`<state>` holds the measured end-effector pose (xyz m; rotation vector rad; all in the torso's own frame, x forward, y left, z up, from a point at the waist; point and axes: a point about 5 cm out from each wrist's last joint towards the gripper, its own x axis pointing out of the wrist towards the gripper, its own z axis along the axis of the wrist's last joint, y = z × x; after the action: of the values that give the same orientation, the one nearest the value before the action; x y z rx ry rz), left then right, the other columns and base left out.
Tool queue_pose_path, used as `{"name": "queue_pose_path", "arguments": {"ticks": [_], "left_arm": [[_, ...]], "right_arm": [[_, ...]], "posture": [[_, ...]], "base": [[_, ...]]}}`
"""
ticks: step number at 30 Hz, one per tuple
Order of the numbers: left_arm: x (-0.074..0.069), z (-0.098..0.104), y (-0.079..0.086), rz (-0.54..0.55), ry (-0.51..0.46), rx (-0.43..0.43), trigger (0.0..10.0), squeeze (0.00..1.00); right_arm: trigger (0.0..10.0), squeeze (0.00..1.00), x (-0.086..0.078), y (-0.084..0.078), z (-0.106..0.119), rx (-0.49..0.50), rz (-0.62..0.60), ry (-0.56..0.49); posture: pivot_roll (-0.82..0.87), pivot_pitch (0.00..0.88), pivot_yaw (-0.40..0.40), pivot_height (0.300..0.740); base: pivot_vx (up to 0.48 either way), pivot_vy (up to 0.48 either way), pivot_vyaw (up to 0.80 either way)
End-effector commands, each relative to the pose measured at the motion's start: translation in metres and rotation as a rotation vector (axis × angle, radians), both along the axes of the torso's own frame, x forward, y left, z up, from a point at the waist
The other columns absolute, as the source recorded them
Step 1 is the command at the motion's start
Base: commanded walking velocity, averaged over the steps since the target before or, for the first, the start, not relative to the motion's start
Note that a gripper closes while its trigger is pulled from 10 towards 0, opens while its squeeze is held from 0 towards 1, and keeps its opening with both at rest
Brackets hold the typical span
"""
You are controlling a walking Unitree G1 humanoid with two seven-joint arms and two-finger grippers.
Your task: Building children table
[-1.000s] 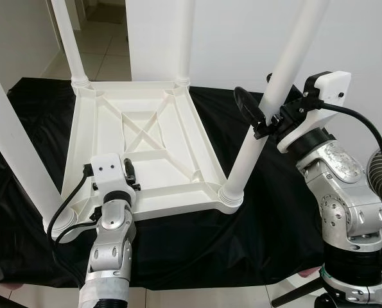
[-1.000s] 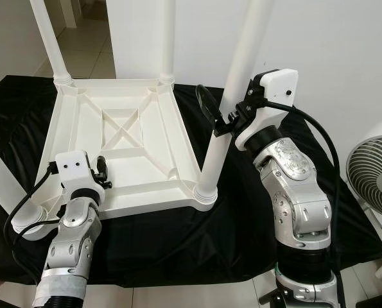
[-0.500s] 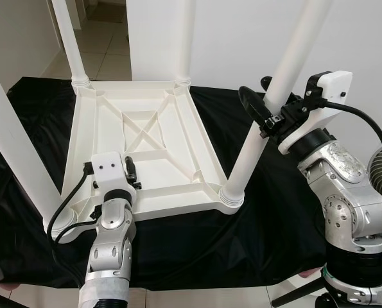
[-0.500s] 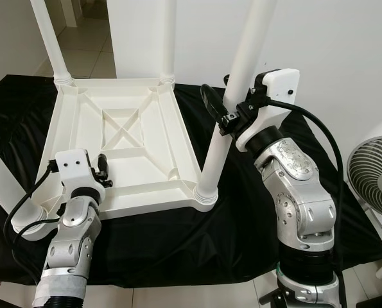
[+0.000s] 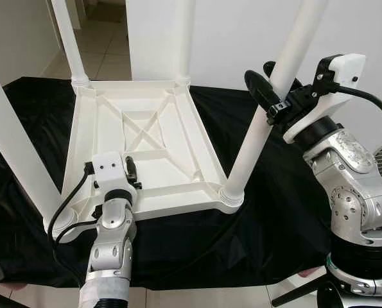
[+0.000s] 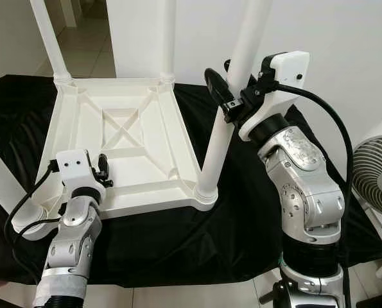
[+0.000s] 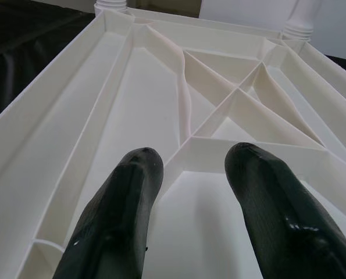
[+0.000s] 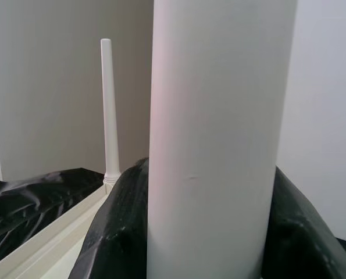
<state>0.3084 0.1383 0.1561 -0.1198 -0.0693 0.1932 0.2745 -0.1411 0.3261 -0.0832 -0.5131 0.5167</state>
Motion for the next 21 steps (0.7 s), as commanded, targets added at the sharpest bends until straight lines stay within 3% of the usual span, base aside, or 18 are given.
{"name": "queue_pose_path", "arguments": {"ticks": [1, 6, 7, 14, 17, 21], "left_arm": [[-0.004, -0.014, -0.005, 0.026, 0.05, -0.017, 10.0, 0.0], [-0.003, -0.015, -0.004, 0.018, 0.051, -0.037, 10.0, 0.0], [-0.001, -0.014, 0.005, 0.017, 0.046, -0.022, 10.0, 0.0], [0.002, -0.006, 0.023, 0.043, 0.029, 0.013, 10.0, 0.0], [0.006, 0.009, 0.035, 0.064, -0.003, 0.032, 10.0, 0.0], [0.008, 0.018, 0.031, 0.055, -0.023, 0.026, 10.0, 0.0]], "right_arm": [[0.0, 0.0, -0.003, -0.001, 0.002, -0.039, -0.018, -0.01], [0.0, 0.0, -0.001, -0.01, 0.004, -0.023, -0.089, -0.015], [0.0, 0.0, 0.001, -0.024, 0.005, 0.029, -0.179, -0.019], [0.0, 0.0, 0.002, -0.041, 0.002, 0.093, -0.29, -0.013], [0.0, 0.0, 0.002, -0.065, -0.009, 0.202, -0.447, 0.008], [0.0, 0.0, 0.002, -0.077, -0.022, 0.294, -0.517, 0.047]], "posture": [[-0.05, 0.077, -0.074, 0.74], [-0.05, 0.079, -0.072, 0.74], [-0.05, 0.084, -0.066, 0.74], [-0.05, 0.089, -0.054, 0.74], [-0.04, 0.094, -0.048, 0.74], [-0.04, 0.098, -0.039, 0.74]], "base": [[0.0, 0.0, 0.0], [0.0, 0.0, 0.0], [0.0, 0.0, 0.0], [0.0, 0.0, 0.0], [0.0, 0.0, 0.0], [0.0, 0.0, 0.0]]}}
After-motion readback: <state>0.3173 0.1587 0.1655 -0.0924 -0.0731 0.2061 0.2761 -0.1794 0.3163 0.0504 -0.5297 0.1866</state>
